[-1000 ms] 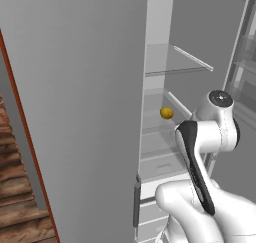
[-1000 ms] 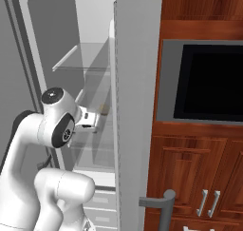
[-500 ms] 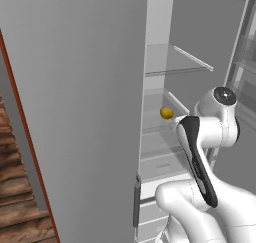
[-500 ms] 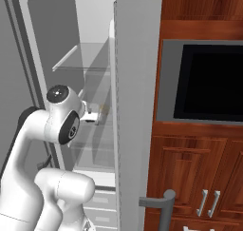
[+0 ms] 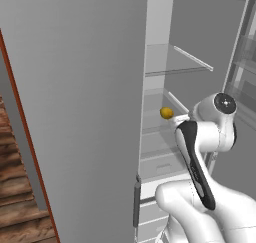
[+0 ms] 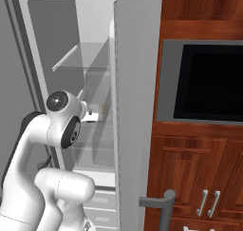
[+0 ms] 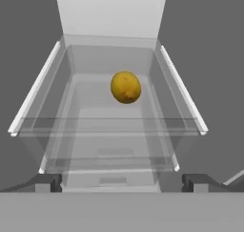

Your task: Retrieve a lemon from the fridge and place it on the cutting board with the fish.

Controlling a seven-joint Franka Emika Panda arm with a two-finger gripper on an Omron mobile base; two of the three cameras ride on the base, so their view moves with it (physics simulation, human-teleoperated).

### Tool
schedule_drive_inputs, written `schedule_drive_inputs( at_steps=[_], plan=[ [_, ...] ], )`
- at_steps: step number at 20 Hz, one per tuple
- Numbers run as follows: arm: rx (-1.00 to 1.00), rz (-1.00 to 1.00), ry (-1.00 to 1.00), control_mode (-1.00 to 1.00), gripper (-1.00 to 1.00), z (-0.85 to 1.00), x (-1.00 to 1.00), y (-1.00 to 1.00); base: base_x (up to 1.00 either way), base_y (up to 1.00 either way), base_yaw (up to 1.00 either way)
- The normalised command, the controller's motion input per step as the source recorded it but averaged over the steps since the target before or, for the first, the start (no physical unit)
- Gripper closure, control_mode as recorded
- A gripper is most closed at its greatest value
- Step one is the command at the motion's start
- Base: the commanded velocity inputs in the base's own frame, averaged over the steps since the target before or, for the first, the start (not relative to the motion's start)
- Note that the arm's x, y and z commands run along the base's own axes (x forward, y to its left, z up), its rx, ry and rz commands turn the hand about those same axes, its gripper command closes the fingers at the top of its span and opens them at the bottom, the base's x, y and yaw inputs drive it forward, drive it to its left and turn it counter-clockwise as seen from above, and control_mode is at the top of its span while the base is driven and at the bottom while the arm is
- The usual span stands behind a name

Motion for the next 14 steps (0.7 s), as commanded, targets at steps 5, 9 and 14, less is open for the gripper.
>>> schedule_drive_inputs(
  at_steps=[5,9,14],
  plan=[
    [0.00,0.00,0.06,-1.00,-1.00,0.11,0.17,0.00,0.00,0.00,0.00],
    [0.00,0.00,0.06,-1.00,-1.00,0.14,0.22,0.00,0.00,0.00,0.00],
    [0.00,0.00,0.03,-1.00,-1.00,0.05,0.15,0.00,0.00,0.00,0.00]
  ],
)
